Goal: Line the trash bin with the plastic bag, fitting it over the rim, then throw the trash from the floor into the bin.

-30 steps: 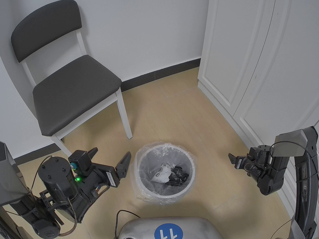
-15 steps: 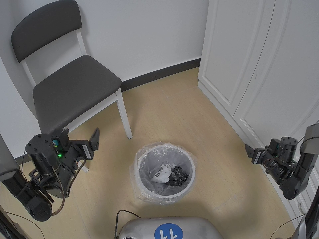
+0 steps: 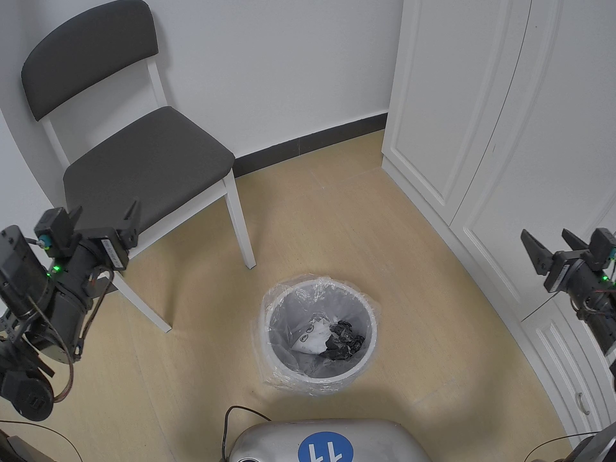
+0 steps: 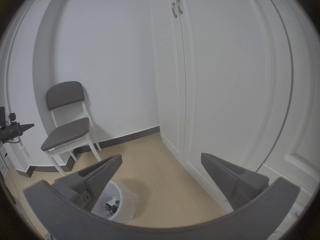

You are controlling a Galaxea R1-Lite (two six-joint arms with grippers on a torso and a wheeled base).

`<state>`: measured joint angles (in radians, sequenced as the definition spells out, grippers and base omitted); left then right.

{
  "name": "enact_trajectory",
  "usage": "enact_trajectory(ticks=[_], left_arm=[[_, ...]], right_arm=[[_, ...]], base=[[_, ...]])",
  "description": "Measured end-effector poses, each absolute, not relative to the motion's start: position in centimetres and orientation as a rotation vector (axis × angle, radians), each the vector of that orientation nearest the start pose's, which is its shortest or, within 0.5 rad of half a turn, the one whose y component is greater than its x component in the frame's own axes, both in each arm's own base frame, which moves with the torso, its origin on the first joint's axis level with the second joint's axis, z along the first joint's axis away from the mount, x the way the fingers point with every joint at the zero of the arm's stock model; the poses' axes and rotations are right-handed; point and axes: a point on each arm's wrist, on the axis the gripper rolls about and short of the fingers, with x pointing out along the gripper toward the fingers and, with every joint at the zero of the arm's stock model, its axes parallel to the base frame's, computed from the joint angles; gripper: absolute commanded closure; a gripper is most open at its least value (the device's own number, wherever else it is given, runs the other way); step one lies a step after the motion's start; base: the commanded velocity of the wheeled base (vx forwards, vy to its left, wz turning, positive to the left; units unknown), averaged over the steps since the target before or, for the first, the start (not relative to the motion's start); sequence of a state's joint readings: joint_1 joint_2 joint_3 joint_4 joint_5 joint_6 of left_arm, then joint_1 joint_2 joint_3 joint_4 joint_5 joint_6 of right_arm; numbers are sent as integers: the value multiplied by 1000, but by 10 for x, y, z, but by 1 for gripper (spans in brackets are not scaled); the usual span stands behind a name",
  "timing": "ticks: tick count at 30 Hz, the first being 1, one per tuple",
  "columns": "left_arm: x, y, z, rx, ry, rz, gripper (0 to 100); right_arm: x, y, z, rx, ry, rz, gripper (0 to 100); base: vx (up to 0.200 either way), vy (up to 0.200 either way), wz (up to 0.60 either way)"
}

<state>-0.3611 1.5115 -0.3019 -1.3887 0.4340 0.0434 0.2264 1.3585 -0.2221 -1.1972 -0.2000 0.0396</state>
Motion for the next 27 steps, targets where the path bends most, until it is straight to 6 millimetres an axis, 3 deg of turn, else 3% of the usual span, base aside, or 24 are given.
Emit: enact_trajectory(ticks=[7,14,22,27], left_arm=[[166,-48,209,-12,-220,106,0],[113,-24,227,-1,-265,155,0],[40,1,222,10,-309,236,0],[5,8,209,13,-337,282,0]], right_arm=[[118,23,202,38,-107,34,0],[53,6,212,40,-227,10,0],[-13,-3,191,29,-416,-21,0],[-35,-2,168,37,-488,-20,0]], base=[[0,0,0],[0,0,0],[0,0,0],[0,0,0]])
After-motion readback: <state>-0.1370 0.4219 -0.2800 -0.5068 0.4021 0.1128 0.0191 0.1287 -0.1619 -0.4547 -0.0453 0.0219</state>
